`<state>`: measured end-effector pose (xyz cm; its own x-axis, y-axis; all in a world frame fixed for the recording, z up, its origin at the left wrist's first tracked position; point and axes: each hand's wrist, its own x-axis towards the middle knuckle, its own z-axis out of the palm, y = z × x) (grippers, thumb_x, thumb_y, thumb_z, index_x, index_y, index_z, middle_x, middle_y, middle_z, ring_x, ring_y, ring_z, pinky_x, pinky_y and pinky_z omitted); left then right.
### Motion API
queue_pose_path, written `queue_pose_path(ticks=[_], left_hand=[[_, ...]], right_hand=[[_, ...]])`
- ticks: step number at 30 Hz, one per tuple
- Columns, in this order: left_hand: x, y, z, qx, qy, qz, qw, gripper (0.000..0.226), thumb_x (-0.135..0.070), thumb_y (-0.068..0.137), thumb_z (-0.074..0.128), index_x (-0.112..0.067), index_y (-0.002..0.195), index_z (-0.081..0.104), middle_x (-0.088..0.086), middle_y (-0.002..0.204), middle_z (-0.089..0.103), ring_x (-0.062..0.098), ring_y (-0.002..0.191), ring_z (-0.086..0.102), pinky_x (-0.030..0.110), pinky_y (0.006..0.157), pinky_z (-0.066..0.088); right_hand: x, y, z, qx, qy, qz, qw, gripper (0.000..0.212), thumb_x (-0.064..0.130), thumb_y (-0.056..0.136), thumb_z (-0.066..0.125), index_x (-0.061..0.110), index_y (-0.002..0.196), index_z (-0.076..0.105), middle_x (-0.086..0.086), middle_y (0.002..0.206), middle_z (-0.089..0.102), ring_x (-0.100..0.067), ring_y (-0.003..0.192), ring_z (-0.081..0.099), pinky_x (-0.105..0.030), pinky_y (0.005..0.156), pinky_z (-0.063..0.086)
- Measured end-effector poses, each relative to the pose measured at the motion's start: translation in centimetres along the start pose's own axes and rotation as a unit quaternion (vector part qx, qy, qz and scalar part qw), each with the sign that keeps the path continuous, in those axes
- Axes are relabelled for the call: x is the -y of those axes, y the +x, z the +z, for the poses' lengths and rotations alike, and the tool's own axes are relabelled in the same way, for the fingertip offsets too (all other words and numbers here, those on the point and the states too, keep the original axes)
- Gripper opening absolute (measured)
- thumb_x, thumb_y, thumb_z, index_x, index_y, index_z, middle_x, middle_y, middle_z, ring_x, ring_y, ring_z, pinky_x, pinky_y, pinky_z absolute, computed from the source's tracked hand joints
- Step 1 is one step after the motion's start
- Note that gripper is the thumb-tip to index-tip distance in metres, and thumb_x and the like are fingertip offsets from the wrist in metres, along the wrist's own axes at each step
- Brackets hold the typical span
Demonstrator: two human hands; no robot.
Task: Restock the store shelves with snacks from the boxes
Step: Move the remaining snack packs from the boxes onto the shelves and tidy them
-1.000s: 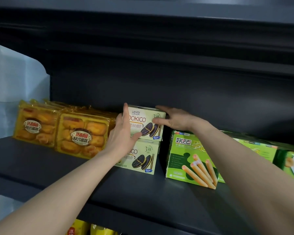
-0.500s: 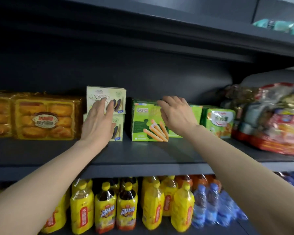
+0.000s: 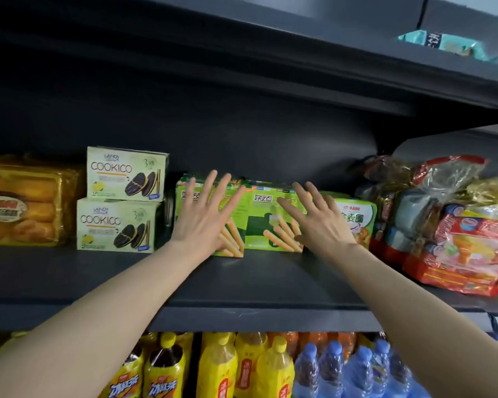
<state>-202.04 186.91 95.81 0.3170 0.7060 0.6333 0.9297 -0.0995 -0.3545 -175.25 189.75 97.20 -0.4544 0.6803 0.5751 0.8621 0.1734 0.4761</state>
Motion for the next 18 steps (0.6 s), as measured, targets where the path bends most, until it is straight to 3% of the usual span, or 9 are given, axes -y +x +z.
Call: queue_pose_path(ticks=[2,6,12,15,18], left_hand=[[-0.5,0.5,0.8,0.001,0.008,-0.013,1.000,0.135,-0.073,0.070,0.068,-0.025,0.151,-0.029,0.014,0.164,-0.014,0.038,0.149,-0.018,0.064,0.117,0.001],[-0.4,0.7,1.7,-0.015,0.010,-0.025,1.000,0.137,-0.074,0.065,0.071,-0.026,0.154,-0.022,0.015,0.162,0.004,0.037,0.151,-0.004,0.065,0.116,0.002],[-0.6,0.3,0.7,-0.008,0.017,-0.031,0.999,0.139,-0.072,0.059,0.077,-0.026,0.157,-0.010,0.015,0.158,0.018,0.037,0.149,0.011,0.063,0.117,0.006],[-1.9,0.7,-0.4,-0.050,0.009,-0.008,0.999,0.130,-0.061,0.056,0.086,-0.014,0.157,0.019,0.021,0.151,0.031,0.042,0.146,0.020,0.060,0.120,0.011],[-5.5,3.1,-1.4,-0.086,-0.012,0.041,0.995,0.117,-0.050,0.065,0.086,-0.007,0.154,0.024,0.024,0.154,0.027,0.041,0.146,0.020,0.050,0.120,0.013]], right_hand=[[-0.3,1.1,1.5,-0.002,-0.003,-0.028,1.000,0.083,0.039,0.081,0.075,0.032,0.152,0.032,-0.014,0.162,0.023,-0.041,0.148,0.025,-0.057,0.107,0.038],[-0.6,2.6,4.4,-0.046,-0.008,-0.057,0.997,0.059,0.054,0.094,0.051,0.035,0.148,0.038,-0.014,0.159,0.030,-0.040,0.142,0.035,-0.059,0.103,0.039],[-2.3,1.8,4.4,-0.118,0.022,-0.086,0.989,0.061,0.046,0.088,0.058,0.028,0.145,0.048,-0.014,0.156,0.037,-0.041,0.140,0.040,-0.054,0.102,0.043],[-5.7,-0.4,3.5,-0.137,0.061,0.010,0.989,0.077,0.040,0.080,0.077,0.023,0.147,0.044,-0.017,0.157,0.034,-0.042,0.142,0.034,-0.055,0.105,0.040],[-9.1,-2.7,4.2,-0.096,0.080,0.172,0.977,0.081,0.055,0.086,0.066,0.027,0.153,0.030,-0.019,0.159,0.024,-0.043,0.146,0.023,-0.063,0.104,0.037]])
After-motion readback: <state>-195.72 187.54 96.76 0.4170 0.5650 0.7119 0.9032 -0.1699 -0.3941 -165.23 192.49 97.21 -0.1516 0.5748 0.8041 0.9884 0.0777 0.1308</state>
